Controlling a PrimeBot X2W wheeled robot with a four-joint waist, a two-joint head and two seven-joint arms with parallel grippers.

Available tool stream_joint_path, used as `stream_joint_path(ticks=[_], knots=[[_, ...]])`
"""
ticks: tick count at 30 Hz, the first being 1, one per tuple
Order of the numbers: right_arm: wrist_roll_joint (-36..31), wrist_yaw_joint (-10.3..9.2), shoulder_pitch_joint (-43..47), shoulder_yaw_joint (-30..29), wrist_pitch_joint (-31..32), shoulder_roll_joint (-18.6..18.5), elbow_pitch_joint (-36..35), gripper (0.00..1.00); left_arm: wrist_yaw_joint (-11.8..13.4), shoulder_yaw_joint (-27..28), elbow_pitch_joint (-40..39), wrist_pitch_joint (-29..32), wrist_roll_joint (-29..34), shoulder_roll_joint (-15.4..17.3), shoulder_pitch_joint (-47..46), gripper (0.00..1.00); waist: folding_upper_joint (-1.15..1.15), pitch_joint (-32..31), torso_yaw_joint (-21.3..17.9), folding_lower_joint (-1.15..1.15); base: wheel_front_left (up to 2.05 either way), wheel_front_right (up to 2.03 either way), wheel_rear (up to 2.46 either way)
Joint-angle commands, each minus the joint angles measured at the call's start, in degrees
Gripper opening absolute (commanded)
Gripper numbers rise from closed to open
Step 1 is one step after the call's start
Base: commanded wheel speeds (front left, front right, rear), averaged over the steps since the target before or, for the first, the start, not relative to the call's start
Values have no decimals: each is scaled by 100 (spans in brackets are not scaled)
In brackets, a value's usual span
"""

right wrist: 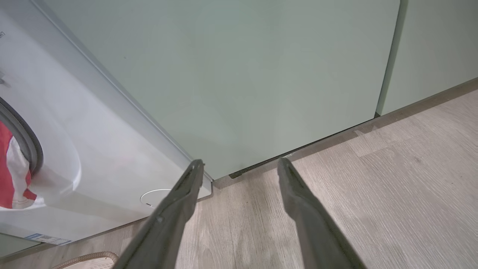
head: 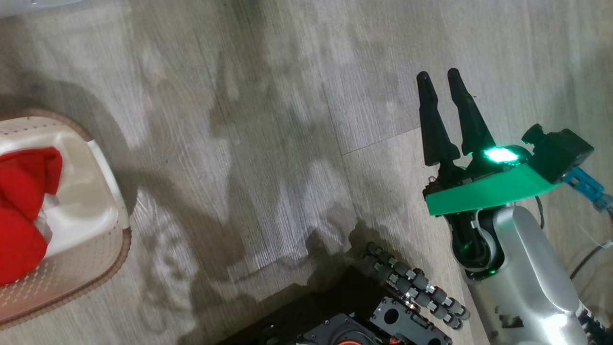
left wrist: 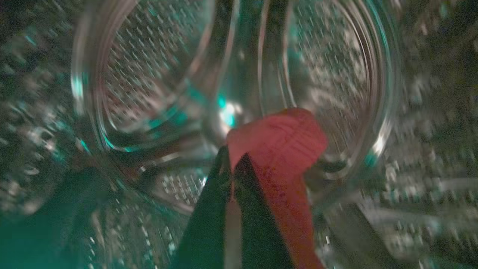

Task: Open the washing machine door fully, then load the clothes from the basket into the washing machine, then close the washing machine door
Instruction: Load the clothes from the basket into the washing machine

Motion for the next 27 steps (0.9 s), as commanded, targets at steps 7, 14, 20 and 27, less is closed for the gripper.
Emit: stream_joint_path(ticks=[7,14,20,27], knots=[[73,0,73,154,-52,-23,-125,100,96,-137,125,-104,2,259,-85,0,0,-51,-55,-1,0,0,0],[74,0,84,187,-52,-22,-130,100,-62,-525,794,-66,193,226,52,0,0,-10,-99,-1,0,0,0],[115,0,42,240,-52,-22,-135,100,-109,-869,1146,23,409,220,-89,100,0,87,-146,-1,0,0,0],[169,0,-37,295,-52,-22,-118,100,-93,-990,1356,-23,398,190,-221,100,0,103,-145,-1,0,0,0]])
